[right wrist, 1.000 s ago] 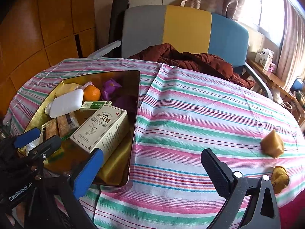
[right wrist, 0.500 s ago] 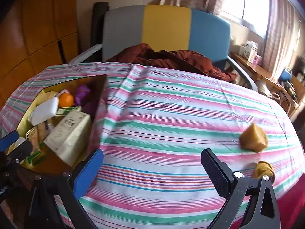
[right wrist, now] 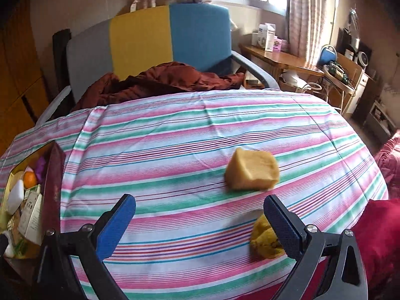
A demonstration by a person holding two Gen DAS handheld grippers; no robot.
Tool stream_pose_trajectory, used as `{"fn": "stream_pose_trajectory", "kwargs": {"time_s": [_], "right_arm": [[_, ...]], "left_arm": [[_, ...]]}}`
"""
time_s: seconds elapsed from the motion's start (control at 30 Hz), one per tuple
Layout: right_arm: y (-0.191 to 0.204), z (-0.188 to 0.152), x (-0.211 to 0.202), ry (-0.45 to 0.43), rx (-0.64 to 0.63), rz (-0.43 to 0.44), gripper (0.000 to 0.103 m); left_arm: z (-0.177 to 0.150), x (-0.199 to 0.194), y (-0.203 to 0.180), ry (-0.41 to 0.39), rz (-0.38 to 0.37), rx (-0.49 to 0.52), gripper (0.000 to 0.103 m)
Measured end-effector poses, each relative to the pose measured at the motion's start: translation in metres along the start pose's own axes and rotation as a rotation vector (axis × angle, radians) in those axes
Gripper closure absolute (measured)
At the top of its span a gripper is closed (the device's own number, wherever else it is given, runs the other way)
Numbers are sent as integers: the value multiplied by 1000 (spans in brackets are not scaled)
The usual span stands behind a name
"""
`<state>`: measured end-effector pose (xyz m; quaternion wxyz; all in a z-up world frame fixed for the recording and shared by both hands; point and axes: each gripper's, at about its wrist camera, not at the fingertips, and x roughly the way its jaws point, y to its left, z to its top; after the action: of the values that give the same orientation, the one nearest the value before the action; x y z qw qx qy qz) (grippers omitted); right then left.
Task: Organize objects
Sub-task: 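Withdraw both grippers from the tray toward the yellow sponge and yellow cloth, then grasp the yellow sponge with the left gripper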
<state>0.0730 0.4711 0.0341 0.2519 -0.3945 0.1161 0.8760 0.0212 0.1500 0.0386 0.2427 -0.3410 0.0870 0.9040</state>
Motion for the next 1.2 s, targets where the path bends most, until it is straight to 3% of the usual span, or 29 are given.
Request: {"fn": "stream_pose_trajectory", "kwargs": {"time_s": [0.17,0.3,0.83,1.03,1.2], "right_arm": [[-46,7,16,21,125,-30,0],[-72,4,28,53,278,22,0],[-82,1,21,6,352,83,0],[-100,-3,15,-34,458,119,0],[-122,-9,12,-63,595,180,0]], "left_arm": [[5,5,-16,12,-20,38,38],[11,12,-31,24,-41,64,38],[21,69,-94,145,-139,152,38],[25,101,-113,242,-184,126,38],[36,120,-133,274,-236,109,38]]}}
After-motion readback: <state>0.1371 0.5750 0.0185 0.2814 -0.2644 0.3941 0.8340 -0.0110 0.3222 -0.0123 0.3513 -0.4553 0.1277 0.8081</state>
